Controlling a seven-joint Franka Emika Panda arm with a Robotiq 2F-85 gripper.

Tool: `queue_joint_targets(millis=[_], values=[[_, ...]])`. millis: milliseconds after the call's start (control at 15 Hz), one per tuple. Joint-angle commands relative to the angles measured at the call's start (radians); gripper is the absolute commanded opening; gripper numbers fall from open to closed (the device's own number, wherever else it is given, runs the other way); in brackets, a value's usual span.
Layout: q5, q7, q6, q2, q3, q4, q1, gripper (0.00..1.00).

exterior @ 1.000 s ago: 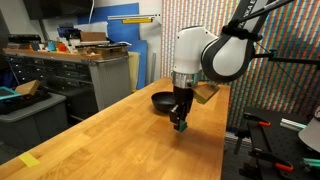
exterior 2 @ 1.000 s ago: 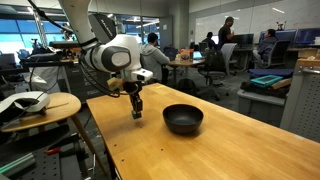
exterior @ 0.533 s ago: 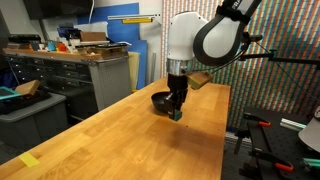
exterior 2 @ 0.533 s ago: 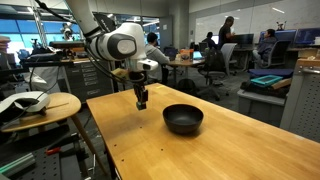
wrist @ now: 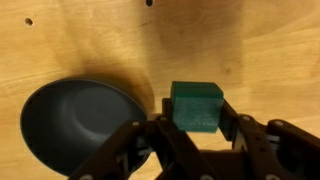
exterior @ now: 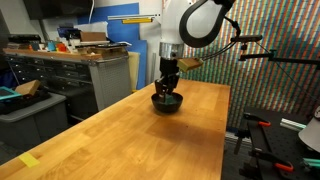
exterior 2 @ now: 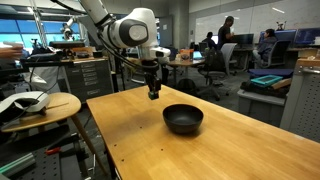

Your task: Put the green block in the black bowl

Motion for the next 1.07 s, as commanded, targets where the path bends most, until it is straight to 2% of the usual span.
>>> queue_joint_targets(millis=[0, 467, 1000], values=[[-0.008, -0.030, -0.021, 0.031, -0.007, 0.068, -0.042, 0.22], [-0.011, -0.039, -0.003, 0.098, -0.043, 0.140, -0.090, 0.22], [-0.008, -0.066, 0.037, 0.239, -0.075, 0.230, -0.119, 0.22]])
